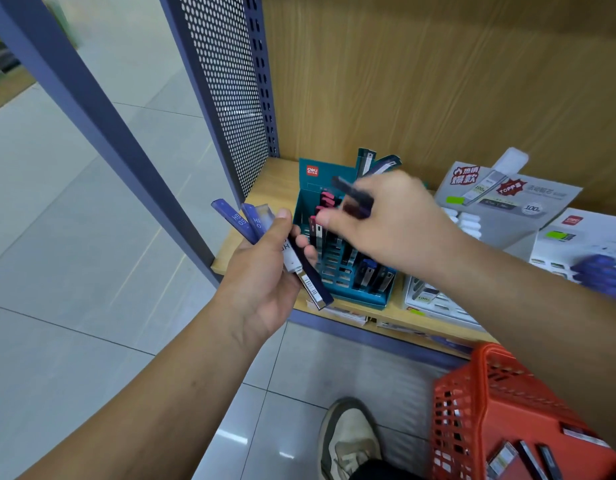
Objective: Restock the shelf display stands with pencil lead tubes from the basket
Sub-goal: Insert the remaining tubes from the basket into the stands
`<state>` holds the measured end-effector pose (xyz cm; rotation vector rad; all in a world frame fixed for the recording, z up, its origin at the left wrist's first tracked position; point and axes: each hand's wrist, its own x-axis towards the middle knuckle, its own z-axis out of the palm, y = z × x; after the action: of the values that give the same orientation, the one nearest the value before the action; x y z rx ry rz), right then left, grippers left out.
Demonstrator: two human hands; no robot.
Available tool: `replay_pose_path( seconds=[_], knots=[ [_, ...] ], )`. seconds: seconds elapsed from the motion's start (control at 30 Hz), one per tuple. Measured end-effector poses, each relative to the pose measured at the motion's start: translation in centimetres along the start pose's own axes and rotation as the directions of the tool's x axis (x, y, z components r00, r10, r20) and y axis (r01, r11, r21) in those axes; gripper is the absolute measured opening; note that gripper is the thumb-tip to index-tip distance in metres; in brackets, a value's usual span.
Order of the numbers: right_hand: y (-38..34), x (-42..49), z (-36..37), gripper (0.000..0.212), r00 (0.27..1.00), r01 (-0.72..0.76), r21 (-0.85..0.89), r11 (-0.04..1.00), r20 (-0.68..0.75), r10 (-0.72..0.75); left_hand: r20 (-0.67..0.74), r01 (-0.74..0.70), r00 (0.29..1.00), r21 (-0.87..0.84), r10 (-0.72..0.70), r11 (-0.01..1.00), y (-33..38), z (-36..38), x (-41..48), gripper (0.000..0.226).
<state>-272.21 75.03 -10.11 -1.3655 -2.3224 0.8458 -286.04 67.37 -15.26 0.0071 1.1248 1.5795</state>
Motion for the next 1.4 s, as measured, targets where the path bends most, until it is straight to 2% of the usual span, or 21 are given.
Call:
replay_pose_path(
  seconds=[0.1,0.17,0.23,0.37,0.43,0.5,0.57,0.7,0.87,1.03,1.13,1.23,1.33,1.4],
  knots=[
    [-0.5,-3.0,0.7,0.032,0.967,-0.126,0.24,0.963,0.247,0.065,0.02,0.027,0.999,-0.052,-0.026,0.998,-0.1,0.7,-0.1,0.014],
    [0.0,-3.9,1.5,0.022,0.955,-0.194,0.273,0.942,0.273,0.118,0.043,0.032,0.999,-0.017,-0.032,0.999,-0.2,1.3,-0.4,0.018],
    [0.4,-4.4,1.4,0.017,0.939,-0.289,0.314,0.904,0.277,0.204,0.039,-0.021,0.999,0.03,0.02,0.999,-0.4,1.7,-0.8,0.018],
    [1.3,-5.6,-0.4,0.011,0.905,-0.404,0.371,0.836,0.297,0.305,-0.034,-0.083,0.996,0.045,0.084,0.996,-0.2,1.3,-1.4,0.019],
    [2.0,-6.2,-0.8,0.009,0.911,-0.403,0.405,0.821,0.268,0.315,-0.092,-0.107,0.989,0.06,0.113,0.992,0.1,0.9,-1.3,0.011],
    [2.8,-6.8,-0.7,0.01,0.921,-0.386,0.447,0.807,0.231,0.313,-0.094,-0.115,0.987,0.182,0.134,0.977,-0.1,0.6,-1.6,0.014],
    [3.4,-7.2,-0.5,0.008,0.928,-0.373,0.493,0.786,0.204,0.312,-0.034,-0.132,0.988,0.311,0.15,0.941,-0.6,0.6,-2.2,0.016],
    [4.2,-7.7,-0.5,0.009,0.927,-0.37,0.558,0.743,0.171,0.333,0.117,-0.17,0.983,0.304,0.141,0.937,-1.0,0.6,-3.3,0.013],
    [4.2,-8.3,-0.7,0.008,0.893,-0.45,0.642,0.62,0.337,0.3,0.254,-0.181,0.963,0.374,0.087,0.91,-1.0,0.4,-3.8,0.015],
    [3.4,-7.9,-0.6,0.017,0.881,-0.459,0.717,0.525,0.442,0.168,0.4,-0.164,0.916,0.313,0.027,0.936,-0.6,-0.1,-4.4,0.018],
    [3.1,-7.0,-0.2,0.02,0.878,-0.47,0.709,0.526,0.437,0.195,0.369,-0.226,0.927,0.395,0.071,0.891,-0.9,-0.2,-4.3,0.002],
    [2.8,-6.3,0.2,0.026,0.888,-0.457,0.67,0.585,0.384,0.255,0.317,-0.223,0.944,0.409,0.091,0.885,-1.1,-0.3,-4.0,0.005],
    [2.4,-5.9,0.4,0.029,0.882,-0.467,0.715,0.52,0.421,0.212,0.339,-0.21,0.938,0.387,0.073,0.898,-1.2,-0.3,-4.2,0.007],
    [2.3,-5.7,0.2,0.03,0.834,-0.543,0.703,0.459,0.515,0.199,0.342,-0.192,0.937,0.348,0.067,0.918,-1.1,-0.3,-4.1,0.006]
  ],
)
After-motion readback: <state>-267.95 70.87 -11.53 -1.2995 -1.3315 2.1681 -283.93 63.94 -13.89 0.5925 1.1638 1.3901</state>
